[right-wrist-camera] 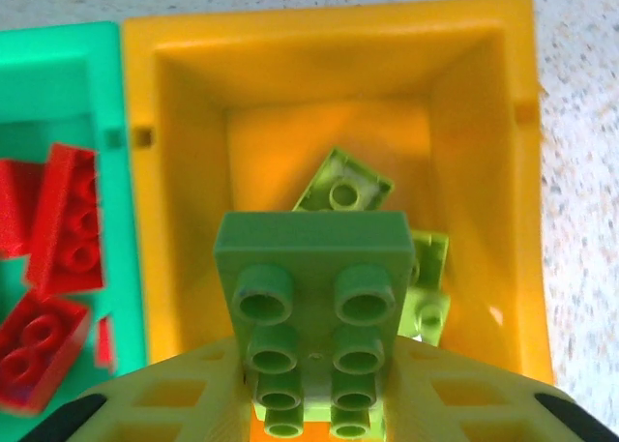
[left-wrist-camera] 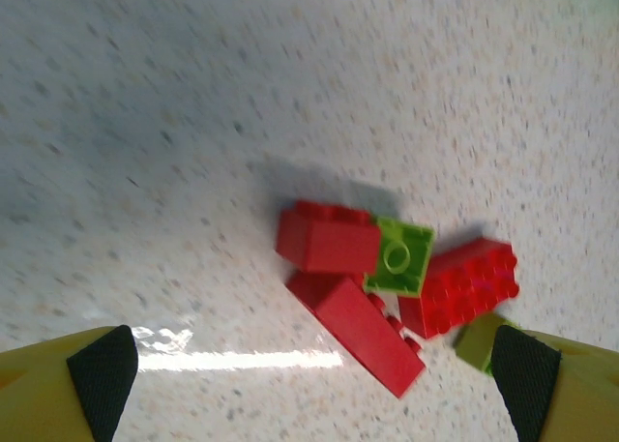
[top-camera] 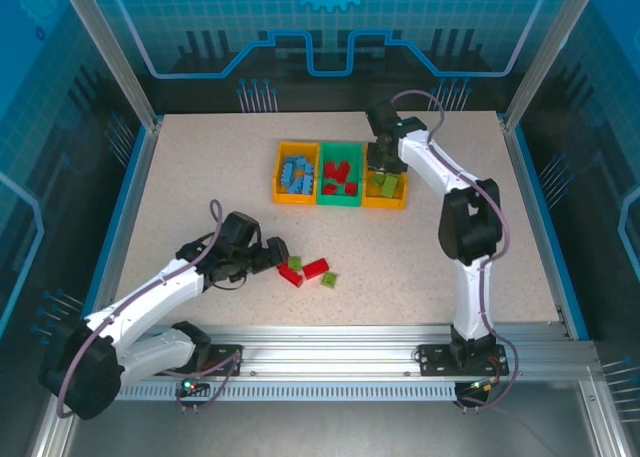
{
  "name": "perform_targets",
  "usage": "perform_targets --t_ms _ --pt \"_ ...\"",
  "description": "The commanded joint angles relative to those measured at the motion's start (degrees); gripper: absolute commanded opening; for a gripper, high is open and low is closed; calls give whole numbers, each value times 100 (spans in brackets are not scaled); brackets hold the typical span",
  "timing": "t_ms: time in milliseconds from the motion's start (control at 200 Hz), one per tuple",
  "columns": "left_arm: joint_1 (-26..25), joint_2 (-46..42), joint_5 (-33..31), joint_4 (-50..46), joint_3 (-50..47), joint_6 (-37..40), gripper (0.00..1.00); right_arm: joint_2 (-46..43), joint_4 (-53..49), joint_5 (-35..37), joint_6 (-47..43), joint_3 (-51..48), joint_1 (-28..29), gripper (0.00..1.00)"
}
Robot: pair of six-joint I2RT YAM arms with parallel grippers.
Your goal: Sort the legos into containers by color
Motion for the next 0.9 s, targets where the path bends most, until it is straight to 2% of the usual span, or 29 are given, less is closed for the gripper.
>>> perform_targets --t_ms 0,115,335,495,650,815,895 --pt "-358 183 42 -280 74 -690 99 535 -697 -87 -531 752 -118 40" --pt "-683 355 -91 -399 169 -1133 99 767 -808 -106 -529 1001 -194 42" --pt "-1010 686 -118 -215 133 -1821 96 632 -768 -503 -517 896 -268 56" --pt "-1084 912 -182 27 125 -2109 94 44 -404 -911 -482 353 -240 66" --pt "-1101 1313 -252 248 228 -2294 93 -570 -169 -1103 -486 -268 -215 72" --pt "-1101 1744 -304 399 404 -2337 89 -1334 168 -1120 -662 -1137 -243 79" --pt "-1096 1962 -295 456 516 -2302 84 -1699 348 -1116 -762 -1588 -264 82"
